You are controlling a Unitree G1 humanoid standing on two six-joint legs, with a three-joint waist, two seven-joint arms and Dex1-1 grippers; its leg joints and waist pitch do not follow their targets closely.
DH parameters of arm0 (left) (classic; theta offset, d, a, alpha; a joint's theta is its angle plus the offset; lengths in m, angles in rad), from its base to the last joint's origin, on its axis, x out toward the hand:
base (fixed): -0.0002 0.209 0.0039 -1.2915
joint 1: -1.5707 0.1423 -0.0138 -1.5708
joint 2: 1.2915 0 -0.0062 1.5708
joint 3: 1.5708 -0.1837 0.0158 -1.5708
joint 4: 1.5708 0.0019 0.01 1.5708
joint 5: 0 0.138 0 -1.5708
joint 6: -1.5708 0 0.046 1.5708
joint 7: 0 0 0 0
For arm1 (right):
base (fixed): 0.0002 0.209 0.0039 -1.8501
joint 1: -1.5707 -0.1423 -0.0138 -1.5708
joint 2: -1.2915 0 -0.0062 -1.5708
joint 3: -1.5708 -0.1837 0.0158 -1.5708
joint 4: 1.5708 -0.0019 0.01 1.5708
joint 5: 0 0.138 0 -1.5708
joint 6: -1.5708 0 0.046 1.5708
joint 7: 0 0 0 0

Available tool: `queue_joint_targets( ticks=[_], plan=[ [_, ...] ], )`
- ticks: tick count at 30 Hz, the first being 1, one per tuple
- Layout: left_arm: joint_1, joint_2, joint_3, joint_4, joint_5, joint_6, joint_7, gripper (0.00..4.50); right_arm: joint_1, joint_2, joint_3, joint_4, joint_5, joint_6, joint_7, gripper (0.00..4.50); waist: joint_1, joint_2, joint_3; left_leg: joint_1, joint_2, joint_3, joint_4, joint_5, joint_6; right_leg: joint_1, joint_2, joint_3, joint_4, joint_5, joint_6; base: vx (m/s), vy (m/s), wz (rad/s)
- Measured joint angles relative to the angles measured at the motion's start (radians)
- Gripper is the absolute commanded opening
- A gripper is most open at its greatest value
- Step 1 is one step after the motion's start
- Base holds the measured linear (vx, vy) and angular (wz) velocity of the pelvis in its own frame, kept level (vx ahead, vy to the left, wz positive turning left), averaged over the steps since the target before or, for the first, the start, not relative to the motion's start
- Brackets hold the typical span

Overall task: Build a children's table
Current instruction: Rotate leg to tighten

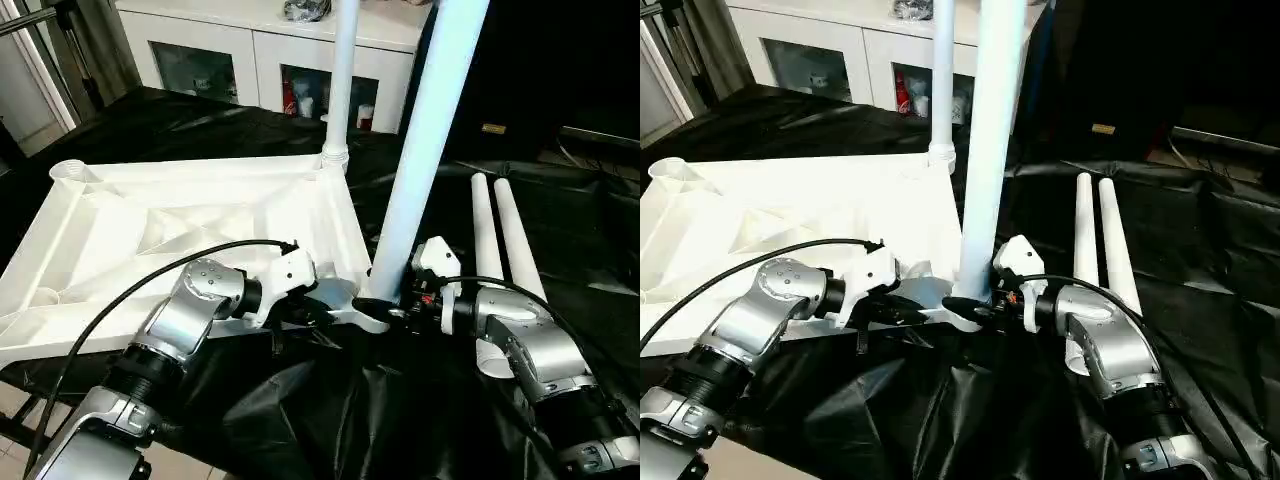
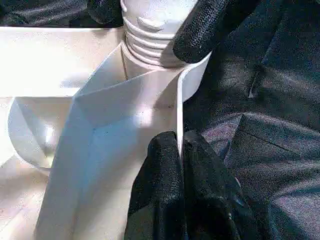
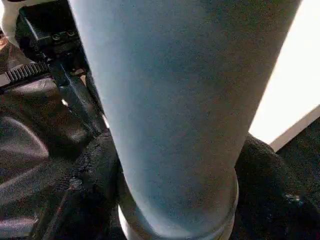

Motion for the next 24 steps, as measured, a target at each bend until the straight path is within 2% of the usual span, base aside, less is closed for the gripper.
queue_joint_targets(
  ticks=[5,11,13,18,19,20,21,24],
  plan=[
    [-0.009,-0.017,0.0,0.02,0.011,0.001,0.048,0.0,0.0,0.027,-0.012,0.005,-0.009,0.017,-0.057,2.7,0.0,0.0,0.0,0.0,0.0,0.0,0.0,0.0,0.0,0.0,0.0,0.0,0.0,0.0,0.0,0.0,0.0,0.0],
    [-0.116,-0.15,0.016,0.189,0.055,0.046,0.259,0.0,-0.053,0.158,-0.091,0.106,-0.06,0.03,-0.402,2.7,-0.006,-0.001,0.0,0.002,-0.002,0.001,0.003,0.0,0.0,0.002,-0.002,0.001,0.0,0.004,0.002,0.0,0.0,0.0],
    [-0.168,-0.207,0.032,0.272,0.065,0.065,0.346,0.0,-0.09,0.224,-0.14,0.153,-0.072,0.04,-0.544,2.69,-0.006,-0.001,0.0,0.002,-0.002,0.001,0.003,0.001,0.0,0.002,-0.002,0.001,0.0,0.004,0.005,0.0,0.0,0.0],
    [-0.221,-0.277,0.052,0.357,0.067,0.087,0.44,0.0,-0.139,0.265,-0.169,0.212,-0.092,0.04,-0.689,2.69,-0.004,0.0,-0.001,0.001,-0.003,0.001,0.002,0.001,-0.001,0.003,-0.004,0.0,-0.002,0.007,0.002,0.0,0.0,0.0],
    [-0.221,-0.277,0.053,0.358,0.067,0.086,0.44,0.0,-0.14,0.265,-0.169,0.213,-0.093,0.038,-0.689,3.04,-0.004,0.001,-0.001,0.001,-0.003,0.001,0.002,0.001,-0.001,0.003,-0.004,0.0,-0.002,0.007,0.002,0.0,0.0,0.0],
    [-0.221,-0.278,0.054,0.359,0.067,0.086,0.44,0.0,-0.139,0.265,-0.169,0.214,-0.093,0.036,-0.688,3.04,-0.004,0.001,-0.001,0.001,-0.003,0.001,0.002,0.001,0.0,0.003,-0.005,0.0,-0.002,0.007,0.003,0.0,0.0,0.0],
    [-0.221,-0.278,0.054,0.359,0.067,0.084,0.439,0.0,-0.139,0.265,-0.169,0.214,-0.093,0.035,-0.685,3.39,-0.004,0.002,-0.001,0.001,-0.003,0.001,0.002,0.001,0.0,0.003,-0.005,0.0,-0.002,0.007,0.003,0.0,0.0,0.0],
    [-0.221,-0.272,0.058,0.358,0.067,0.082,0.428,0.0,-0.135,0.265,-0.169,0.208,-0.099,0.032,-0.656,3.41,-0.006,0.002,-0.001,0.001,-0.003,0.001,0.002,0.001,0.0,0.003,-0.005,0.0,-0.002,0.007,0.003,0.0,0.0,0.0]
  ],
)
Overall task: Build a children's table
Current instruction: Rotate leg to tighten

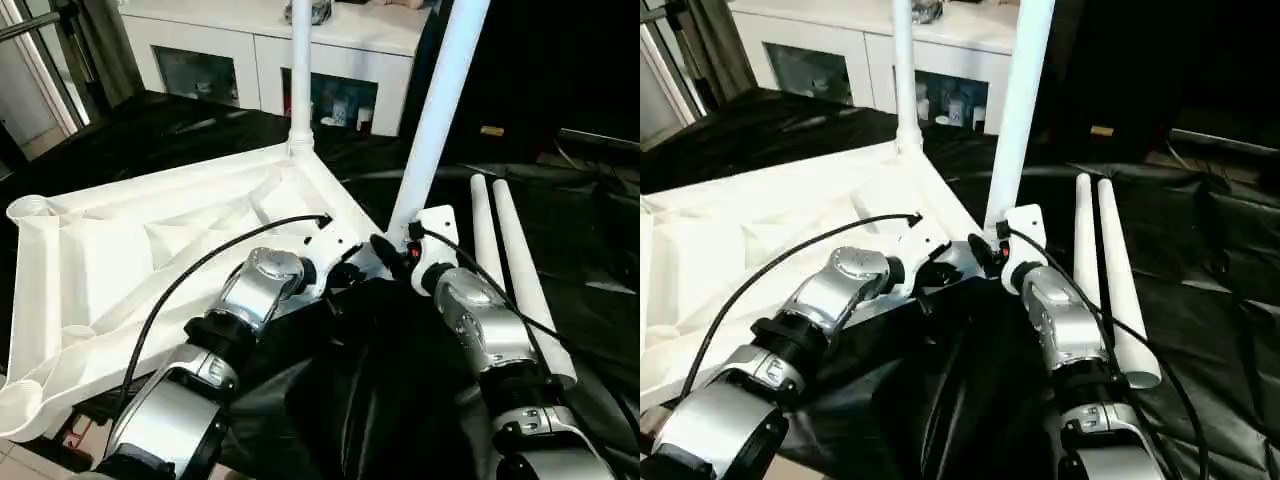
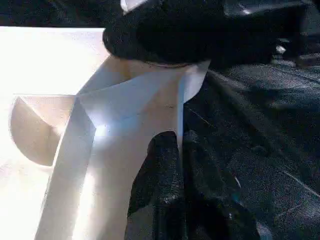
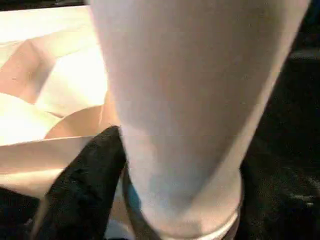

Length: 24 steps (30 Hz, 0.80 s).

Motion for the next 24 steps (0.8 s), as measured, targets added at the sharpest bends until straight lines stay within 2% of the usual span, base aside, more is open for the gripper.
queue_joint_targets(
  ticks=[5,12,20,21,24],
  plan=[
    [0.014,0.032,0.0,-0.014,0.0,-0.03,-0.049,0.0,0.007,-0.047,0.036,-0.001,-0.013,-0.028,0.099,3.41,-0.003,0.0,0.0,0.0,0.0,0.0,-0.002,0.0,0.0,0.0,0.0,-0.001,0.0,0.0,0.0,0.0,0.0,0.0],
    [0.116,0.156,-0.024,-0.175,-0.021,-0.075,-0.227,0.0,0.074,-0.174,0.112,-0.093,0.023,-0.052,0.398,3.41,-0.002,0.0,0.0,-0.001,0.001,0.0,-0.007,0.0,0.0,-0.002,0.001,-0.001,0.0,-0.002,0.001,0.0,0.0,0.0],
    [0.188,0.247,-0.049,-0.308,-0.057,-0.088,-0.39,0.0,0.089,-0.233,0.175,-0.139,0.042,-0.052,0.583,3.41,0.005,-0.001,0.001,-0.007,0.001,0.002,-0.003,0.001,0.002,-0.006,-0.002,-0.003,-0.001,-0.002,0.0,0.0,0.0,0.0],
    [0.195,0.252,-0.05,-0.313,-0.058,-0.093,-0.399,0.0,0.089,-0.241,0.178,-0.14,0.045,-0.051,0.596,3.25,0.005,-0.001,0.001,-0.008,0.001,0.002,-0.001,0.001,0.003,-0.006,-0.002,-0.003,0.0,-0.002,0.0,0.0,0.0,0.0],
    [0.204,0.267,-0.053,-0.333,-0.066,-0.093,-0.416,0.0,0.092,-0.241,0.185,-0.144,0.061,-0.044,0.625,3.16,0.003,-0.002,0.001,-0.009,0.001,0.002,0.0,0.001,0.003,-0.006,-0.003,-0.004,0.0,-0.002,0.0,0.0,0.0,0.0]
  ],
)
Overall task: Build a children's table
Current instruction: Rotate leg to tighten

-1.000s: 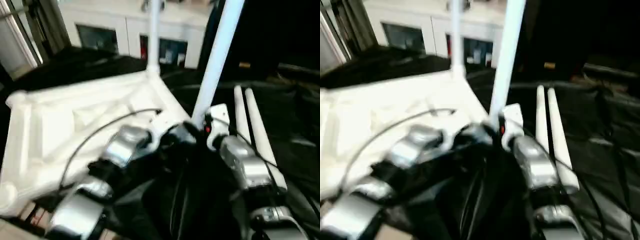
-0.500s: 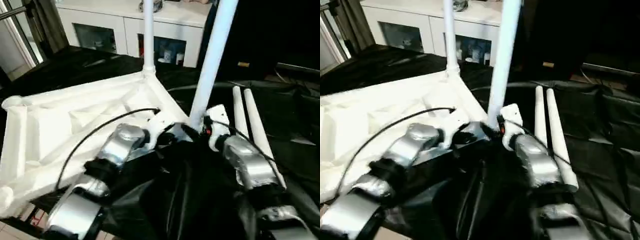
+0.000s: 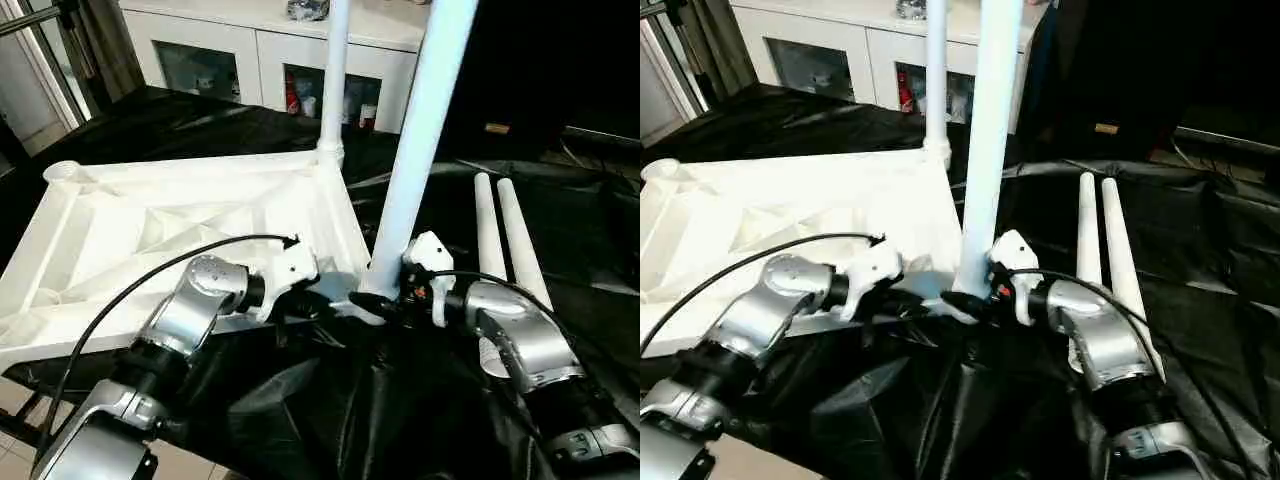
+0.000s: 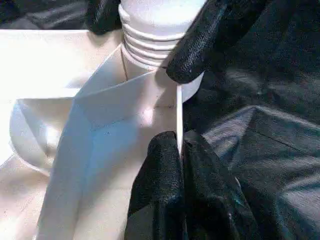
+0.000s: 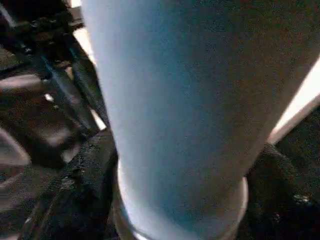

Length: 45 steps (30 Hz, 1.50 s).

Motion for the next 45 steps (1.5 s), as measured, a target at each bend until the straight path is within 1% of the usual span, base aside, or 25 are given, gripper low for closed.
queue_joint_targets(
  ticks=[1,2,3,11,12,14,16,17,18,20,22,24,26,27,28,29,30,32,33,36,38,42,45],
  plan=[
    [0.003,0.003,0.0,-0.005,0.0,0.0,-0.003,0.0,0.002,0.0,0.001,-0.004,0.001,0.004,0.004,2.98,0.0,0.0,0.0,0.0,0.0,0.0,0.0,0.0,0.0,0.0,0.0,0.0,0.0,0.0,0.0,0.0,0.0,0.0],
    [0.006,0.005,0.0,-0.009,-0.001,0.0,-0.005,0.0,0.004,-0.001,0.002,-0.009,0.001,0.007,0.005,2.98,0.0,0.0,0.0,0.0,0.0,0.0,0.0,0.0,0.0,0.0,0.0,-0.001,0.0,0.0,0.0,0.0,0.0,0.0],
    [0.008,0.007,0.0,-0.015,-0.001,0.001,-0.008,0.0,0.008,-0.002,0.002,-0.017,0.001,0.009,0.008,2.82,0.0,-0.001,0.0,-0.001,0.0,0.0,0.0,0.0,0.0,0.0,0.0,-0.001,0.0,0.0,0.0,0.0,0.0,0.0],
    [0.012,0.01,0.0,-0.022,-0.006,0.019,-0.008,0.0,0.021,0.006,0.002,-0.032,0.005,0.017,0.001,2.72,0.0,-0.001,0.0,-0.001,0.001,0.0,0.0,0.0,0.0,0.0,-0.001,-0.002,0.0,0.0,0.0,0.0,0.0,0.0],
    [0.005,0.001,0.001,-0.01,0.0,0.022,0.017,0.0,0.021,0.022,-0.003,-0.024,0.001,0.018,-0.036,2.72,0.0,-0.001,0.0,-0.001,0.001,0.0,0.001,0.0,0.0,0.0,-0.001,-0.002,0.001,0.0,0.0,0.0,0.0,0.0],
    [-0.024,-0.033,0.007,0.036,0.02,0.033,0.086,0.0,0.005,0.066,-0.033,0.018,-0.018,0.018,-0.147,2.72,-0.003,-0.002,0.001,0.0,0.001,0.0,0.002,0.0,0.0,0.0,-0.001,-0.002,0.002,0.001,0.0,0.0,0.0,0.0],
    [-0.079,-0.106,0.017,0.122,0.045,0.06,0.203,0.0,-0.04,0.136,-0.084,0.092,-0.041,0.028,-0.333,2.72,-0.007,-0.002,0.001,0.0,0.0,0.0,0.003,0.001,0.0,0.0,-0.002,-0.002,0.002,0.002,0.001,0.0,0.0,0.0],
    [-0.097,-0.127,0.02,0.145,0.049,0.068,0.241,0.0,-0.059,0.157,-0.101,0.111,-0.048,0.036,-0.396,2.72,-0.009,-0.002,0.001,0.0,0.0,0.0,0.003,0.001,0.0,0.0,-0.002,-0.002,0.001,0.002,0.002,0.0,0.0,0.0],
    [-0.116,-0.155,0.02,0.175,0.052,0.08,0.284,0.0,-0.07,0.178,-0.118,0.13,-0.048,0.041,-0.458,2.72,-0.008,-0.002,0.0,0.0,-0.001,0.0,0.003,0.001,0.0,0.001,-0.002,-0.002,0.001,0.002,0.002,0.0,0.0,0.0],
    [-0.137,-0.187,0.026,0.208,0.056,0.093,0.33,0.0,-0.084,0.204,-0.137,0.15,-0.05,0.044,-0.535,2.72,-0.005,-0.001,0.0,0.0,-0.001,0.0,0.002,0.001,0.0,0.001,-0.002,-0.002,0.002,0.003,0.001,0.0,0.0,0.0],
    [-0.175,-0.228,0.038,0.27,0.056,0.102,0.384,0.0,-0.11,0.236,-0.158,0.187,-0.055,0.038,-0.633,2.72,-0.002,-0.001,0.0,0.0,0.0,0.0,0.002,0.001,0.0,0.001,-0.002,-0.002,0.002,0.004,0.0,0.0,0.0,0.0],
    [-0.217,-0.272,0.05,0.337,0.058,0.107,0.445,0.0,-0.151,0.266,-0.18,0.238,-0.085,0.026,-0.737,2.72,0.001,0.0,0.0,-0.001,-0.001,0.0,0.002,0.001,0.0,0.0,-0.003,-0.002,0.001,0.004,0.0,0.0,0.0,0.0],
    [-0.236,-0.29,0.059,0.366,0.058,0.107,0.463,0.0,-0.167,0.274,-0.191,0.262,-0.093,0.011,-0.765,2.72,0.002,0.001,0.0,-0.002,-0.001,0.0,0.002,0.001,0.0,0.001,-0.003,-0.002,-0.001,0.004,0.0,0.0,0.0,0.0],
    [-0.237,-0.291,0.061,0.368,0.058,0.107,0.463,0.0,-0.166,0.275,-0.192,0.265,-0.095,0.006,-0.766,2.72,0.002,0.001,-0.001,-0.002,-0.001,0.0,0.003,0.001,0.0,0.001,-0.003,-0.002,-0.001,0.003,0.001,0.0,0.0,0.0],
    [-0.237,-0.291,0.061,0.369,0.058,0.106,0.463,0.0,-0.167,0.275,-0.192,0.265,-0.095,0.005,-0.766,3.28,0.002,0.001,-0.001,-0.002,-0.001,0.0,0.003,0.002,0.001,0.001,-0.003,-0.002,-0.001,0.003,0.001,0.0,0.0,0.0],
    [-0.237,-0.291,0.061,0.369,0.058,0.106,0.462,0.0,-0.167,0.275,-0.192,0.265,-0.095,0.005,-0.765,3.28,0.002,0.001,-0.001,-0.002,-0.001,0.0,0.002,0.003,0.004,0.001,-0.003,-0.003,-0.001,0.003,0.001,0.0,0.0,0.0],
    [-0.237,-0.29,0.061,0.369,0.059,0.104,0.462,0.0,-0.166,0.277,-0.192,0.265,-0.095,0.005,-0.758,3.44,0.001,0.001,-0.001,-0.002,-0.001,0.0,0.002,0.004,0.004,0.001,-0.003,-0.003,-0.001,0.003,0.001,0.0,0.0,0.0],
    [-0.235,-0.28,0.06,0.368,0.06,0.096,0.453,0.0,-0.161,0.277,-0.191,0.262,-0.094,-0.005,-0.732,3.51,-0.002,0.001,-0.001,-0.002,-0.001,0.0,0.002,0.004,0.004,0.001,-0.003,-0.003,0.0,0.003,0.001,0.0,0.0,0.0],
    [-0.23,-0.273,0.06,0.361,0.06,0.091,0.442,0.0,-0.158,0.274,-0.186,0.261,-0.094,-0.012,-0.719,3.77,-0.002,0.001,-0.001,-0.002,-0.001,0.0,0.002,0.004,0.004,0.001,-0.003,-0.003,0.0,0.004,0.001,0.0,0.0,0.0],
    [-0.22,-0.253,0.056,0.353,0.06,0.074,0.405,0.0,-0.141,0.257,-0.162,0.252,-0.096,-0.034,-0.665,3.77,-0.005,0.002,-0.001,-0.001,0.0,0.0,0.001,0.004,0.004,0.001,-0.003,-0.004,0.0,0.004,0.001,0.0,0.0,0.0],
    [-0.195,-0.221,0.05,0.316,0.06,0.057,0.36,0.0,-0.126,0.227,-0.135,0.237,-0.096,-0.037,-0.586,3.77,-0.007,0.002,-0.001,-0.001,0.0,0.0,0.0,0.004,0.004,0.001,-0.003,-0.005,0.001,0.004,0.001,0.0,0.0,0.0],
    [-0.118,-0.128,0.028,0.196,0.038,0.03,0.206,0.0,-0.072,0.118,-0.054,0.144,-0.081,-0.043,-0.345,3.77,-0.004,0.003,-0.001,-0.002,0.001,0.0,-0.001,0.004,0.004,0.0,-0.003,-0.006,0.0,0.003,0.001,0.0,0.0,0.0],
    [-0.092,-0.09,0.026,0.147,0.028,0.025,0.136,0.0,-0.057,0.082,-0.034,0.106,-0.073,-0.044,-0.249,3.77,-0.003,0.003,-0.001,-0.003,0.001,0.0,0.001,0.004,0.004,0.0,-0.003,-0.006,0.0,0.003,0.001,0.0,0.0,0.0]
  ],
)
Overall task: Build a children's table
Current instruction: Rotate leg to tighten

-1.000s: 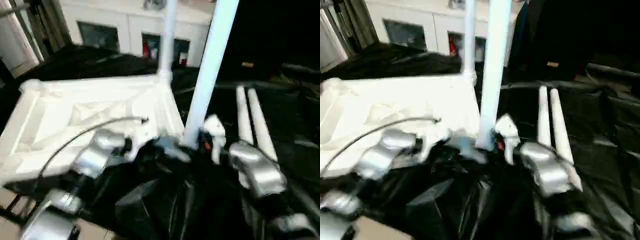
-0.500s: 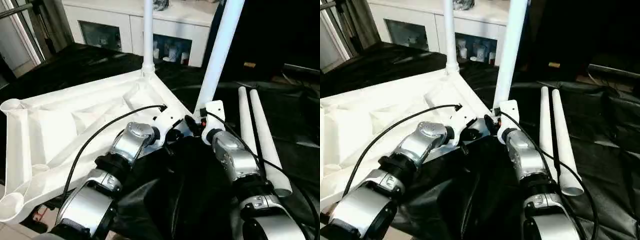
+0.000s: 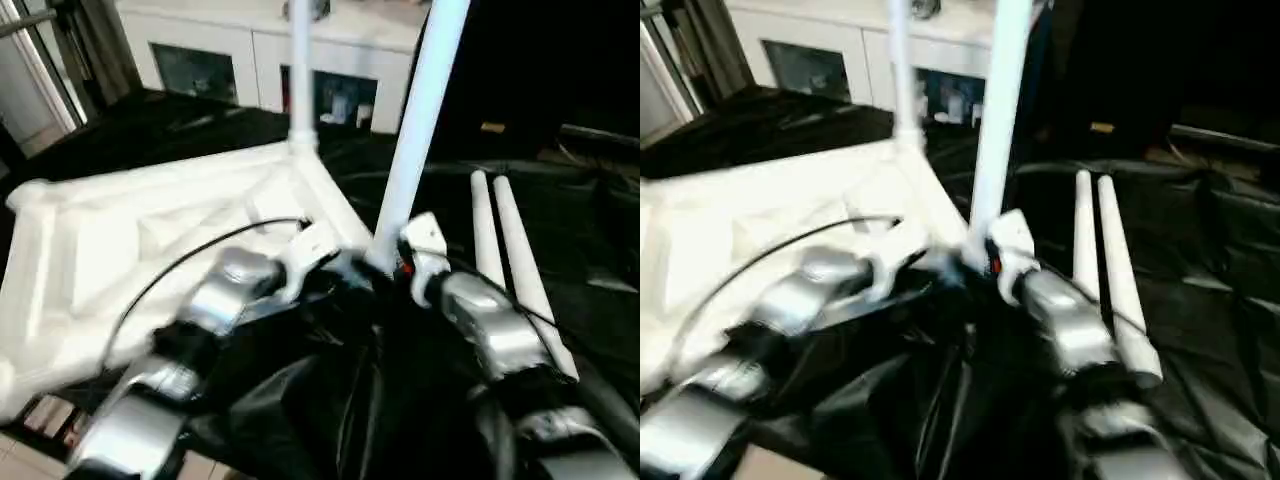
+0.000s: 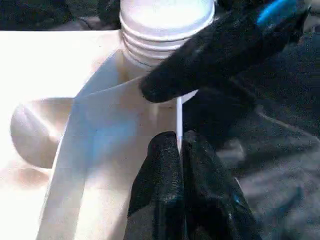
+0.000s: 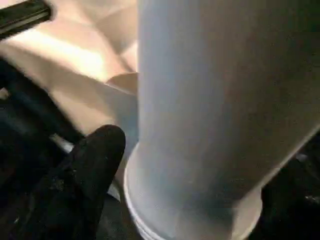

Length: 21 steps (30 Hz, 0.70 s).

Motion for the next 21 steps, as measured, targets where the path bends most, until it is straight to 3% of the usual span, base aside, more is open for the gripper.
queue_joint_targets(
  ticks=[6,10,17,21],
  plan=[
    [0.061,0.069,-0.011,-0.098,-0.033,0.004,-0.105,0.0,0.017,-0.061,0.02,-0.061,0.052,0.012,0.165,3.77,0.003,-0.001,0.0,0.0,0.0,0.0,0.0,0.0,0.0,0.0,0.0,0.0,0.0,0.0,0.0,0.0,0.0,0.0],
    [0.082,0.088,-0.012,-0.134,-0.043,0.019,-0.135,0.0,0.029,-0.087,0.032,-0.086,0.074,0.021,0.24,3.4,0.003,-0.001,0.001,-0.001,0.0,0.0,0.001,0.0,0.0,0.0,0.0,0.0,0.0,0.0,0.0,0.0,0.0,0.0],
    [0.088,0.095,-0.012,-0.148,-0.048,0.034,-0.148,0.0,0.038,-0.088,0.038,-0.1,0.078,0.034,0.263,2.81,0.003,-0.002,0.001,-0.001,0.0,0.0,0.001,0.0,0.0,0.0,0.0,0.0,0.0,0.0,0.0,0.0,0.0,0.0],
    [0.091,0.09,-0.01,-0.151,-0.047,0.042,-0.137,0.0,0.04,-0.079,0.036,-0.101,0.079,0.04,0.242,2.75,0.003,-0.003,0.001,0.0,0.0,0.0,0.0,0.0,0.0,0.0,0.0,0.0,0.0,0.0,0.0,0.0,0.0,0.0]
  ],
)
